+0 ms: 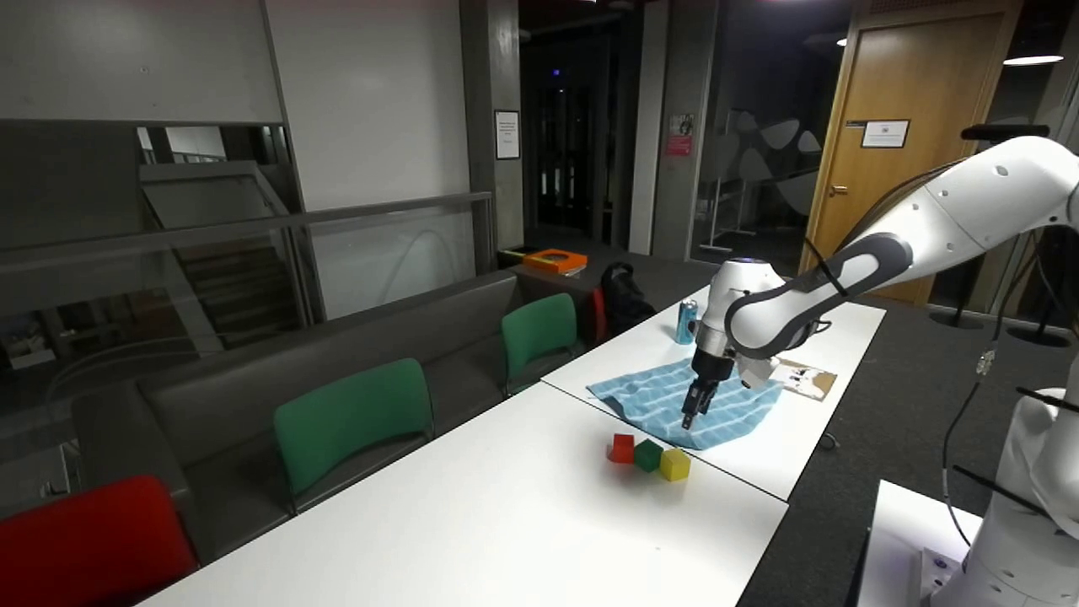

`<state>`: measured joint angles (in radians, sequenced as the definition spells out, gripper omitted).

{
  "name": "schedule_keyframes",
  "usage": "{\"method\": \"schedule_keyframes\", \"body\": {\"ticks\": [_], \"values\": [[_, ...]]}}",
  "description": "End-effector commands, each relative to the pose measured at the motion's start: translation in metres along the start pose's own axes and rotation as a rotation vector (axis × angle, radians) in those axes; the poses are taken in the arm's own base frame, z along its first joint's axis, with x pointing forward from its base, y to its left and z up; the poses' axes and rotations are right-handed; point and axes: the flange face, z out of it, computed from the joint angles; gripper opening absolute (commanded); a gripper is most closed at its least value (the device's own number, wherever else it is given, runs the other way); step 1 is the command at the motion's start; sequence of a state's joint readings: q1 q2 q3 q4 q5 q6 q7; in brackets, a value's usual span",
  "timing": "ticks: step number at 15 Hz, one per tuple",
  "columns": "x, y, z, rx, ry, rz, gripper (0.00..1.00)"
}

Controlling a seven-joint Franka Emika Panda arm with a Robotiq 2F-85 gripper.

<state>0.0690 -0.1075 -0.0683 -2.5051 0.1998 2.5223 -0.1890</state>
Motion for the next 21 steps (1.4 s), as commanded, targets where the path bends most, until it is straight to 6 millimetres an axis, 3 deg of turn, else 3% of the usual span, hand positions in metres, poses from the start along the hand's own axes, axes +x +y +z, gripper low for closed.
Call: {"method": "schedule_keyframes", "body": {"ticks": [1, 5, 10, 15, 21], "values": [[0.014, 0.025, 0.030, 0.015, -0.040, 0.069, 1.00], [0.033, 0.045, 0.059, 0.042, -0.092, 0.119, 1.00], [0.053, 0.068, 0.083, 0.051, -0.078, 0.343, 1.00], [0.055, 0.075, 0.100, 0.027, -0.079, 0.455, 1.00], [0.040, 0.074, 0.117, -0.005, -0.129, 0.518, 1.00]]}}
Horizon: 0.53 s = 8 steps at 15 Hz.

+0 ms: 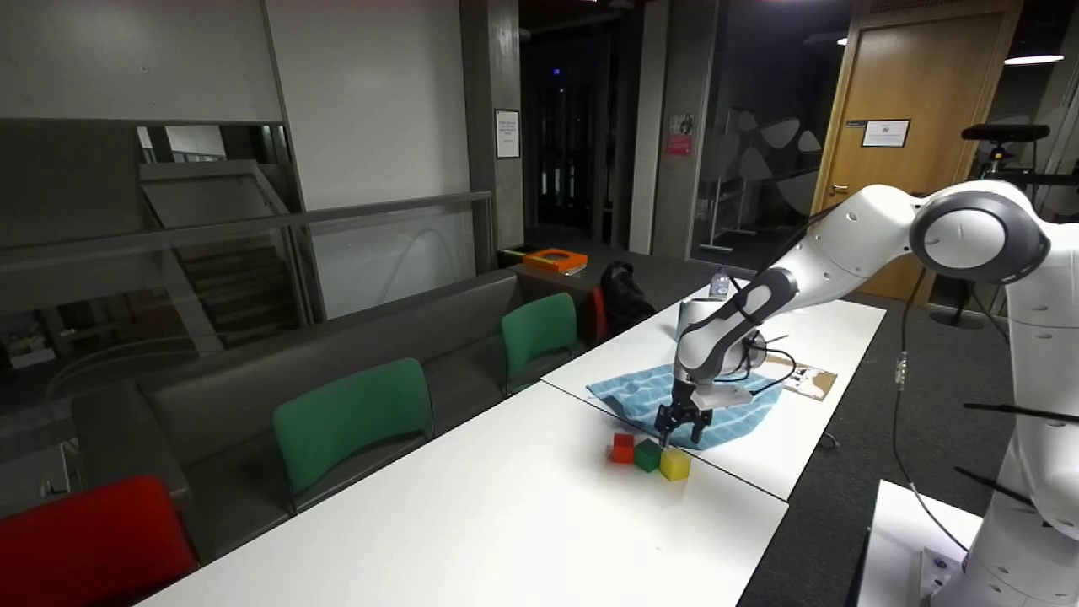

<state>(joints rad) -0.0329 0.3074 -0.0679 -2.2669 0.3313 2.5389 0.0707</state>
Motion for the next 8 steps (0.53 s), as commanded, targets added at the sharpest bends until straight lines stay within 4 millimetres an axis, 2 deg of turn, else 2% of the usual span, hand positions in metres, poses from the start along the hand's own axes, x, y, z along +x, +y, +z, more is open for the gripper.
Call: {"method": "schedule_keyframes", "body": {"ticks": [1, 8], "values": [[0.000, 0.005, 0.006, -0.019, 0.009, 0.038, 1.00], [0.012, 0.003, 0.012, -0.029, 0.022, 0.061, 1.00]]}}
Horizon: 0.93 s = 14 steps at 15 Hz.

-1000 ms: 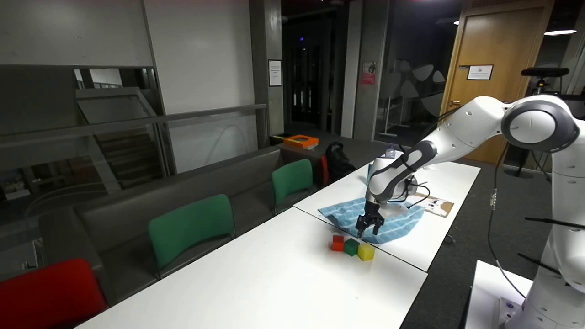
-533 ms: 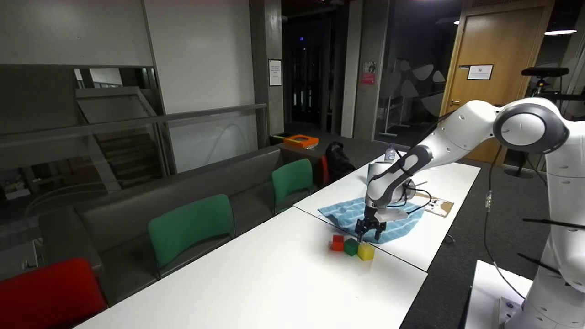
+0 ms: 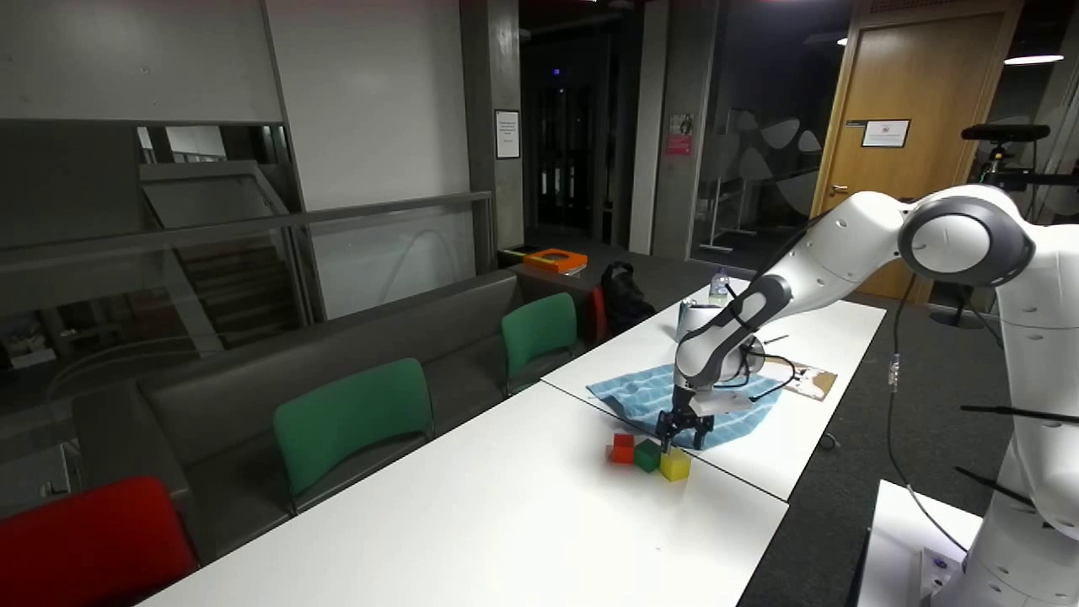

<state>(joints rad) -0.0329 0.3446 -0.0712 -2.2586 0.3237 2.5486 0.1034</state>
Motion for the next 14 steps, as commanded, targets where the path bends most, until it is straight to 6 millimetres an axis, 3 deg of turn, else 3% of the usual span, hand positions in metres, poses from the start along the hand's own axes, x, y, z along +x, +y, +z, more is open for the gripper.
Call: {"method": "schedule_keyframes", "body": {"ticks": [1, 9, 14], "values": [[0.012, -0.003, -0.004, -0.013, 0.040, 0.036, 1.00], [0.007, -0.004, -0.002, -0.001, 0.015, 0.029, 1.00], [0.015, -0.007, 0.008, -0.054, 0.047, 0.166, 1.00]]}}
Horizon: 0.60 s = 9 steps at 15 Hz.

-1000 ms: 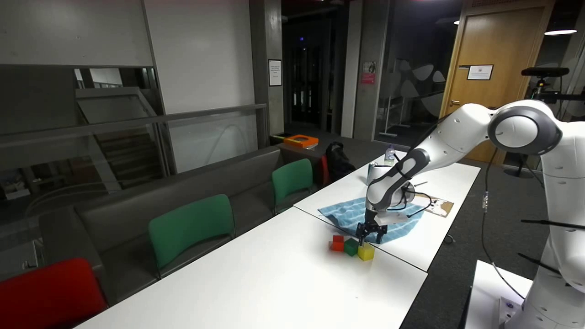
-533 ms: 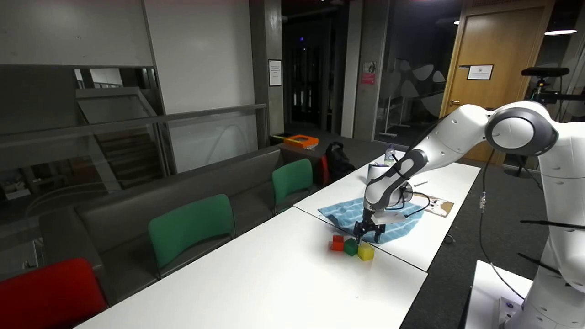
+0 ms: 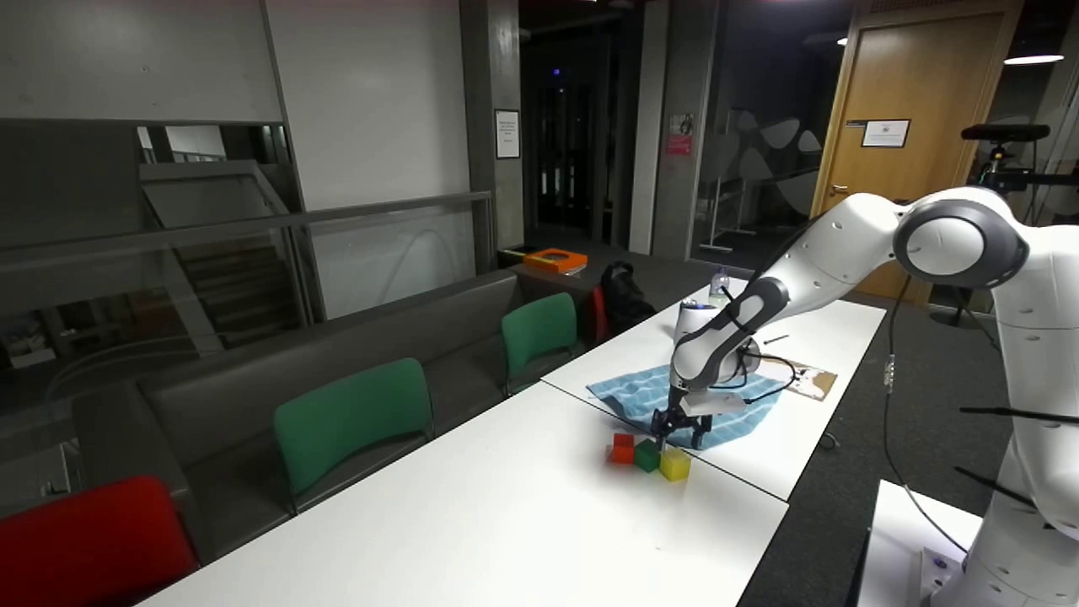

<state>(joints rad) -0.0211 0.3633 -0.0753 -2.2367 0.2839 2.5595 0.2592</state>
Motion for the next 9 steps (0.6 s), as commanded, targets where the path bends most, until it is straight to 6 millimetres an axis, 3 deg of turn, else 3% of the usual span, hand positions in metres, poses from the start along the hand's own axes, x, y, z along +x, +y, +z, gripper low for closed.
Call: {"method": "schedule_keyframes", "body": {"ticks": [1, 6, 9], "values": [[0.011, 0.000, 0.009, -0.045, 0.030, 0.072, 1.00], [0.024, 0.011, 0.028, -0.137, 0.056, 0.075, 1.00], [0.031, 0.005, 0.034, -0.150, 0.047, 0.029, 1.00]]}}
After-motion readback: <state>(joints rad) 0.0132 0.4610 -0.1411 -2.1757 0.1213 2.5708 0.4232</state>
